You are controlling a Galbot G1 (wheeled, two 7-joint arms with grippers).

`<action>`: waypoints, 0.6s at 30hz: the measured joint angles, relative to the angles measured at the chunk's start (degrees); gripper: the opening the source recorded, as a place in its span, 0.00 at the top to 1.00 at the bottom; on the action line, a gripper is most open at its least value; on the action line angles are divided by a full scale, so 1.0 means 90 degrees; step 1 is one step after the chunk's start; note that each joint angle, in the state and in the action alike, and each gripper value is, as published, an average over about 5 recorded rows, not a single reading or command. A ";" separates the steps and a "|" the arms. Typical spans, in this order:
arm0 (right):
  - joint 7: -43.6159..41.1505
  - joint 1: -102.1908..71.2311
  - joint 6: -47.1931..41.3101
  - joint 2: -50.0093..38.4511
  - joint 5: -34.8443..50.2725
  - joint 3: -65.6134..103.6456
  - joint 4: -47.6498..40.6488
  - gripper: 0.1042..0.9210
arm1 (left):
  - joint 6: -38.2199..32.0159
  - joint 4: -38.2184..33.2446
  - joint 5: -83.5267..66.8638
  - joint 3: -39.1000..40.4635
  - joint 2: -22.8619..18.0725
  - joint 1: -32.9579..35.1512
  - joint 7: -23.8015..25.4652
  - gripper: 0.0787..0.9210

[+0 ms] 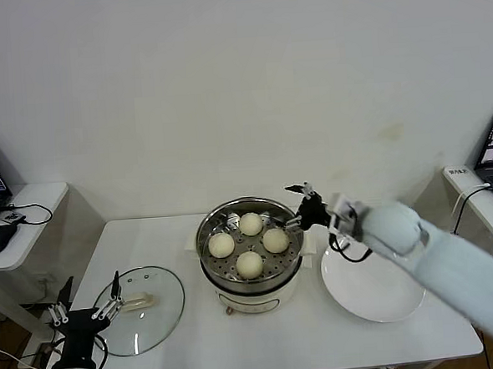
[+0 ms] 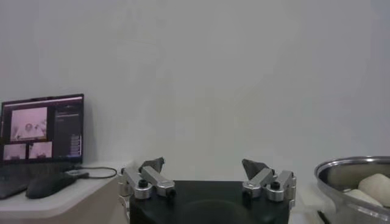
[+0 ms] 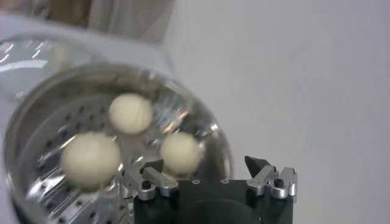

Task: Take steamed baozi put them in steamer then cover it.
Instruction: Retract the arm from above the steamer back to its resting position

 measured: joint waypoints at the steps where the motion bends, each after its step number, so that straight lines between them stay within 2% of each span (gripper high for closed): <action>1: 0.0045 -0.0385 0.0208 0.0121 -0.0129 0.0371 0.0041 0.12 | -0.0008 0.0028 0.0021 0.0013 0.0002 -0.0010 -0.0008 0.12; 10: 0.0096 -0.3158 0.1905 0.1770 -0.1049 0.3319 0.0372 0.12 | -0.0150 0.0424 0.0751 0.0146 0.0052 -0.0141 -0.0139 0.12; 18: 0.0106 -0.4749 0.2645 0.3199 -0.1428 0.5042 0.0614 0.12 | -0.0539 0.1097 0.3154 0.0026 0.0154 -0.0324 -0.0449 0.12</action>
